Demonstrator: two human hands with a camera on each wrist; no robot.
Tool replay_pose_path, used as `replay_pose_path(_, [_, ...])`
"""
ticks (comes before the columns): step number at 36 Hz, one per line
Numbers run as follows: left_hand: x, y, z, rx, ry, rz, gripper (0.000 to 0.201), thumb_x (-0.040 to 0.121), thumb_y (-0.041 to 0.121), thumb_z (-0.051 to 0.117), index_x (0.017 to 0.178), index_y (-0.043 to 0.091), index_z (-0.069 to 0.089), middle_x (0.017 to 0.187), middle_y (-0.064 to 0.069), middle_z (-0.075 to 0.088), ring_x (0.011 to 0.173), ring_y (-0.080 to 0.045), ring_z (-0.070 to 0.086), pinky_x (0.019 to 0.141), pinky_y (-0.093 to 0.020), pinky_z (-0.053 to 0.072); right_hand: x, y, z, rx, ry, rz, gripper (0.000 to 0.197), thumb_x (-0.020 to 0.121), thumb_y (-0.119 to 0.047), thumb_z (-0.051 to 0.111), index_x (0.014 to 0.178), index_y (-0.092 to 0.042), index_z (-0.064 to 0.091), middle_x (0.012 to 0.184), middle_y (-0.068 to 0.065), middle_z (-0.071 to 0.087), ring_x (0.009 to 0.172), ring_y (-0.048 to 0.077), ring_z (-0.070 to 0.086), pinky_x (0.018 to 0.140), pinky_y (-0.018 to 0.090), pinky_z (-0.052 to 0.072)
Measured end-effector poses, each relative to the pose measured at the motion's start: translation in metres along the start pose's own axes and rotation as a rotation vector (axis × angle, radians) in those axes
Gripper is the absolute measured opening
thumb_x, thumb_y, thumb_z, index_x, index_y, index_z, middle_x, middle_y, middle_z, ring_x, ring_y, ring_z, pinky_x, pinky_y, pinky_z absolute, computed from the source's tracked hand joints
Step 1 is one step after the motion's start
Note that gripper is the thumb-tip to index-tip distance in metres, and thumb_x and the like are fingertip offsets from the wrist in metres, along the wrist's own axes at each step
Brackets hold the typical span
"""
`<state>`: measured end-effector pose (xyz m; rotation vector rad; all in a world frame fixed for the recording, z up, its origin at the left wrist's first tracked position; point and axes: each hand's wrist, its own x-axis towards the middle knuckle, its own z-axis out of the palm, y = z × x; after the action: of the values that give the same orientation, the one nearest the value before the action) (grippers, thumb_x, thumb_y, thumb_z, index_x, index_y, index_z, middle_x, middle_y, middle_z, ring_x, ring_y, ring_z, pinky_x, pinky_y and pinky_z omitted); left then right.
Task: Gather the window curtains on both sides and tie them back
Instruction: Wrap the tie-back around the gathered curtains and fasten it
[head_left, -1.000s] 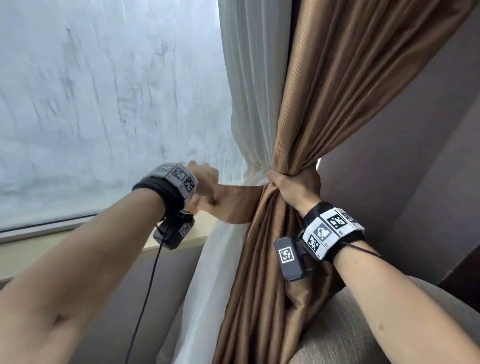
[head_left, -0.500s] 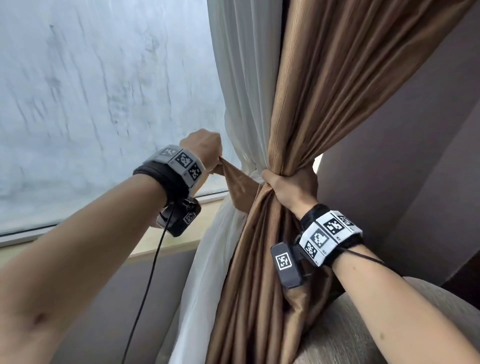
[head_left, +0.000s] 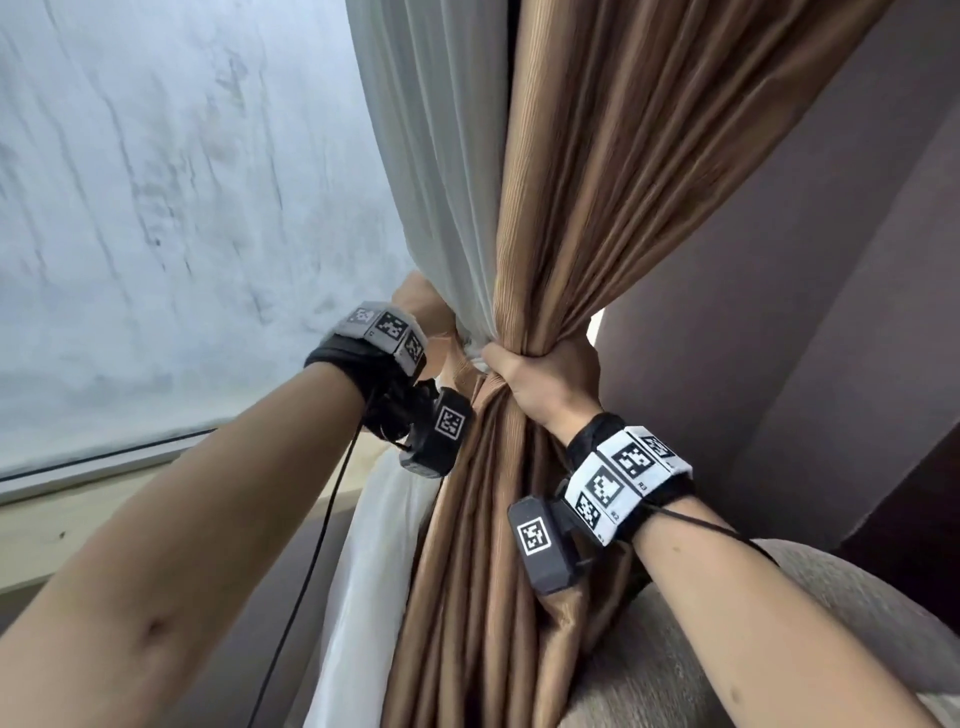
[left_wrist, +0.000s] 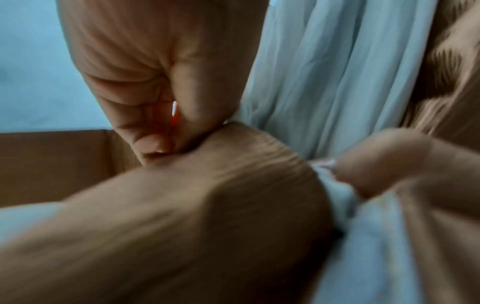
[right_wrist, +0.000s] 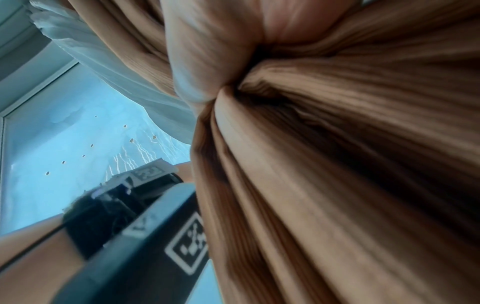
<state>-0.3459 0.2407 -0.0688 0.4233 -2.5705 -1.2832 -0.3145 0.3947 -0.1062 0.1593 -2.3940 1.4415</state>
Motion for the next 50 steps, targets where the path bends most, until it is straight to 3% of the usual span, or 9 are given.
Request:
replay_pose_path(7, [-0.031,-0.008,-0.009,-0.057,-0.168,0.311,0.035,0.083,-0.007,0.056,0.054,0.014,0.055,0.055,0.01,0.05,0.053,-0.003,0.046,0.055,-0.016,0.038,0.007,0.0,0.0,0.008,0.025,0.017,0.094,0.041,-0.066,0.073,0.117,-0.011,0.06,0.106,-0.003,0.069,0.103,0.016,0.064,0.079,0.019,0.046])
replay_pose_path(10, [-0.046,-0.012,-0.017,-0.101,-0.394,0.265,0.015,0.079,0.015,0.066,0.07,0.003,0.063,0.074,-0.018,0.055,0.066,-0.027,0.054,0.06,-0.027,0.036,0.009,-0.001,0.003,0.01,0.012,0.042,0.096,0.041,-0.065,0.075,0.119,-0.012,0.057,0.106,-0.004,0.069,0.103,0.017,0.064,0.082,0.021,0.048])
replay_pose_path(13, [-0.064,0.008,-0.014,-0.367,-0.639,0.288,0.023,0.056,0.027,0.082,0.068,0.011,0.07,0.06,0.001,0.051,0.052,-0.025,0.054,0.056,-0.03,0.045,0.009,0.001,0.003,0.033,-0.078,0.056,0.094,0.035,-0.07,0.075,0.114,-0.02,0.061,0.099,-0.009,0.071,0.094,0.01,0.067,0.083,0.029,0.055])
replay_pose_path(18, [-0.066,0.023,0.02,-0.384,-0.236,0.304,0.081,0.049,0.04,0.092,0.12,0.015,0.061,0.101,0.002,0.071,0.092,-0.008,0.068,0.088,-0.032,0.056,-0.003,-0.005,-0.029,0.524,-0.486,-0.016,0.022,0.072,0.004,0.068,0.092,-0.002,0.07,0.079,0.006,0.074,0.075,0.02,0.072,0.072,0.033,0.059])
replay_pose_path(23, [-0.067,0.021,0.026,-0.503,-0.188,0.335,0.077,0.052,0.019,0.093,0.121,0.014,0.059,0.108,0.004,0.07,0.098,-0.005,0.067,0.081,-0.019,0.053,0.014,0.015,-0.056,1.153,-0.666,0.23,0.058,0.047,-0.007,0.054,0.104,0.003,0.062,0.102,0.016,0.066,0.091,0.026,0.064,0.088,0.032,0.049])
replay_pose_path(28, [-0.071,0.018,0.023,-0.507,-0.214,0.299,0.087,0.051,0.022,0.091,0.129,0.018,0.053,0.114,0.006,0.067,0.105,-0.009,0.063,0.092,-0.029,0.051,0.032,0.033,-0.065,0.919,-0.587,0.322,0.033,0.091,0.003,0.033,0.087,-0.01,0.063,0.067,0.0,0.07,0.061,0.011,0.068,0.068,0.024,0.053])
replay_pose_path(35, [-0.072,0.014,0.011,-0.487,-0.251,0.262,0.078,0.058,0.02,0.09,0.128,0.017,0.055,0.112,0.006,0.069,0.103,-0.01,0.065,0.093,-0.03,0.051,0.061,0.009,-0.068,0.363,-0.692,0.132,0.042,0.08,0.028,0.046,0.092,-0.008,0.063,0.091,0.002,0.07,0.079,0.01,0.069,0.064,0.021,0.058])
replay_pose_path(43, [-0.07,0.01,0.001,-0.487,-0.272,0.279,0.084,0.044,0.032,0.09,0.122,0.021,0.061,0.113,0.007,0.071,0.106,-0.01,0.066,0.098,-0.035,0.049,0.091,0.009,-0.053,0.06,-0.929,-0.032,0.033,0.09,0.006,0.055,0.116,-0.012,0.063,0.1,-0.007,0.071,0.09,0.002,0.067,0.071,0.018,0.056])
replay_pose_path(50, [-0.064,0.006,-0.009,-0.488,-0.408,0.269,0.06,0.05,0.017,0.082,0.106,0.026,0.063,0.108,0.007,0.072,0.103,-0.009,0.067,0.086,-0.023,0.051,0.126,0.006,-0.022,0.192,-1.455,-0.3,0.032,0.099,-0.013,0.046,0.109,0.016,0.054,0.107,0.037,0.06,0.104,0.042,0.062,0.091,0.045,0.05])
